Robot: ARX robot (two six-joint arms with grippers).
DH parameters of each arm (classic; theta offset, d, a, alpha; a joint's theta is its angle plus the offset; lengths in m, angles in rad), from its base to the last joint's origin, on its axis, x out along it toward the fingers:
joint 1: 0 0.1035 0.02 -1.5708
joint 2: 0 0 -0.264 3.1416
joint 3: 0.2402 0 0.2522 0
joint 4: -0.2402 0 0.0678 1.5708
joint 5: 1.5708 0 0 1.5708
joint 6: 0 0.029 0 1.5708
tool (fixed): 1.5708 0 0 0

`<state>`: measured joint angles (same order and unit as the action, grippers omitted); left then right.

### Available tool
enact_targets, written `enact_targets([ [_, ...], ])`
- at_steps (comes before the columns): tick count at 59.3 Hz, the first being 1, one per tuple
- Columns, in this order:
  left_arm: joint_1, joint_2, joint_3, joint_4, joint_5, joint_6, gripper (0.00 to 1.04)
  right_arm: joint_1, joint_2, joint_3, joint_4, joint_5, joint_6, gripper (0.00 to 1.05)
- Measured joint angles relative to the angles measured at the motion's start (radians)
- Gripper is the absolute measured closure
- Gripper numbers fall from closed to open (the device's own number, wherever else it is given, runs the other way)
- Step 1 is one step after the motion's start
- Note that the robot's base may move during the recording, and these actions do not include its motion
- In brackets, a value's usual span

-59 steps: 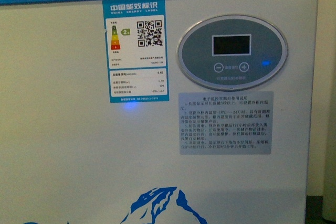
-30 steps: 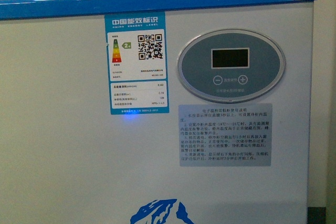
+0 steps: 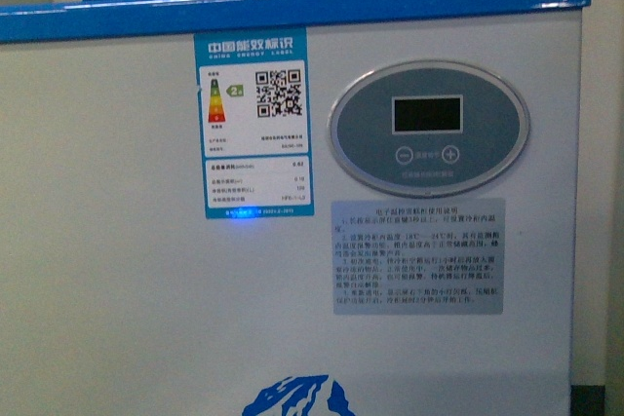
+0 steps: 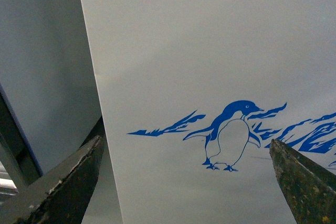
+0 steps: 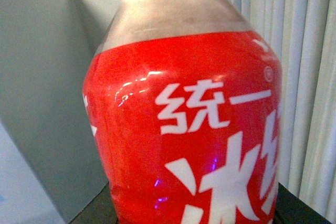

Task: Put drink in fridge

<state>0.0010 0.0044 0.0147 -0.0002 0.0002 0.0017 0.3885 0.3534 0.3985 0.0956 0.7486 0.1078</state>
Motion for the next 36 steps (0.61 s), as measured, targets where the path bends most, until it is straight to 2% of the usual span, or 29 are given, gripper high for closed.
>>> enact_targets([
  [36,0.000,0.000,0.000,0.000,-0.001,0.000,0.08,0.000,-0.001,0.000,0.001,0.000,-0.003,0.66],
])
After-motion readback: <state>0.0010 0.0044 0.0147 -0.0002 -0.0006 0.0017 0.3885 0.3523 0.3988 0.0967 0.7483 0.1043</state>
